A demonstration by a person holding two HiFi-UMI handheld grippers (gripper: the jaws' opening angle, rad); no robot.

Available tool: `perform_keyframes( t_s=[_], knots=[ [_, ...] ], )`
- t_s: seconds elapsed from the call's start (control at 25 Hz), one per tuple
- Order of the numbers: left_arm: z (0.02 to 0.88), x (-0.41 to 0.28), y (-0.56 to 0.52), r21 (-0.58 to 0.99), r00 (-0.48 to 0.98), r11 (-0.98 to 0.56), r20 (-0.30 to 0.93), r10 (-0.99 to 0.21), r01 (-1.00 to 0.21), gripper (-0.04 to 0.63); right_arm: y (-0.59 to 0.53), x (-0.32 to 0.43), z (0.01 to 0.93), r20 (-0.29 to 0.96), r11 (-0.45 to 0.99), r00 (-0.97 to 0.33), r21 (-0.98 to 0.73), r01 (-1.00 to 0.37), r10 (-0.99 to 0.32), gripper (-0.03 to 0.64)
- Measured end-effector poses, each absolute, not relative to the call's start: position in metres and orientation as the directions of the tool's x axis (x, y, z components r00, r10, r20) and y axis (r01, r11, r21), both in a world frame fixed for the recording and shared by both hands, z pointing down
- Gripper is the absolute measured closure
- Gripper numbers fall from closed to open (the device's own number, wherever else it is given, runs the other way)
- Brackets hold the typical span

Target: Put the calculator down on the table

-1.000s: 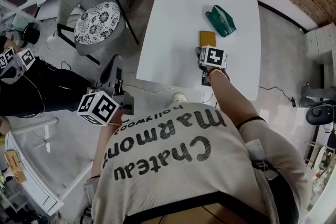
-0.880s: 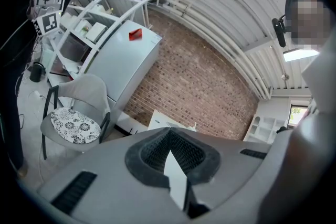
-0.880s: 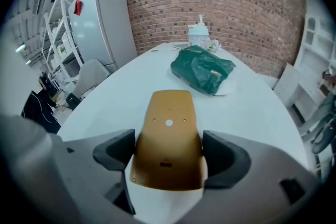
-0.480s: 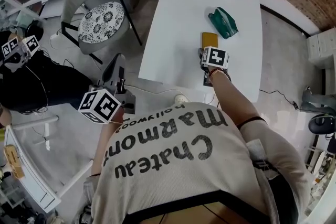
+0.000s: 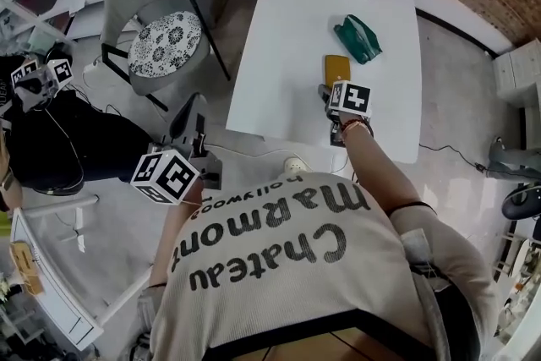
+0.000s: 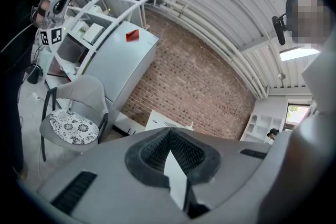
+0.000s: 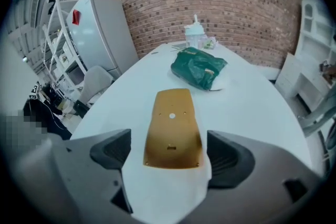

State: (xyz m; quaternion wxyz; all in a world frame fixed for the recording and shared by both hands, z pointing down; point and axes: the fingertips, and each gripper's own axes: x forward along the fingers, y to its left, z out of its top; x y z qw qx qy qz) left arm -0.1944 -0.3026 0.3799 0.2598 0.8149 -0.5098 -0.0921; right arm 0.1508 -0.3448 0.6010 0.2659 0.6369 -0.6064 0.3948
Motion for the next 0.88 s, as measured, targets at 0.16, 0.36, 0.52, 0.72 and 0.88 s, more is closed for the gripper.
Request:
perform_keyframes(
  t_s=[0.16,0.36,0.52,0.72,0.88],
  knots=[
    [0.379,-0.186,-0.297,0.516,0.498,-0.381,0.104,-0.861,-0.767,0.594,-0.333,0.145,0.583,0.791,-0.131,-0.054,-0.168,-0.977,-0.609,0.155],
    [0.373,-0.173,-0.289,0.514,0.534,-0.422,0.087,-0.841,-0.747,0.594,-0.317,0.130,0.554,0.749,-0.126,-0.090,-0.227,-0.966,-0.657,0.156],
    [0.371,-0.168,-0.279,0.512,0.556,-0.442,0.086,-0.826,-0.736,0.594,-0.302,0.115,0.527,0.702,-0.096,-0.127,-0.269,-0.958,-0.700,0.156],
    [0.370,-0.167,-0.261,0.511,0.570,-0.454,0.089,-0.817,-0.730,0.594,-0.284,0.099,0.491,0.634,-0.061,-0.166,-0.319,-0.946,-0.755,0.173],
    [0.365,-0.170,-0.245,0.513,0.583,-0.470,0.074,-0.809,-0.718,0.594,-0.266,0.083,0.465,0.575,-0.024,-0.208,-0.369,-0.929,-0.791,0.193]
  ],
)
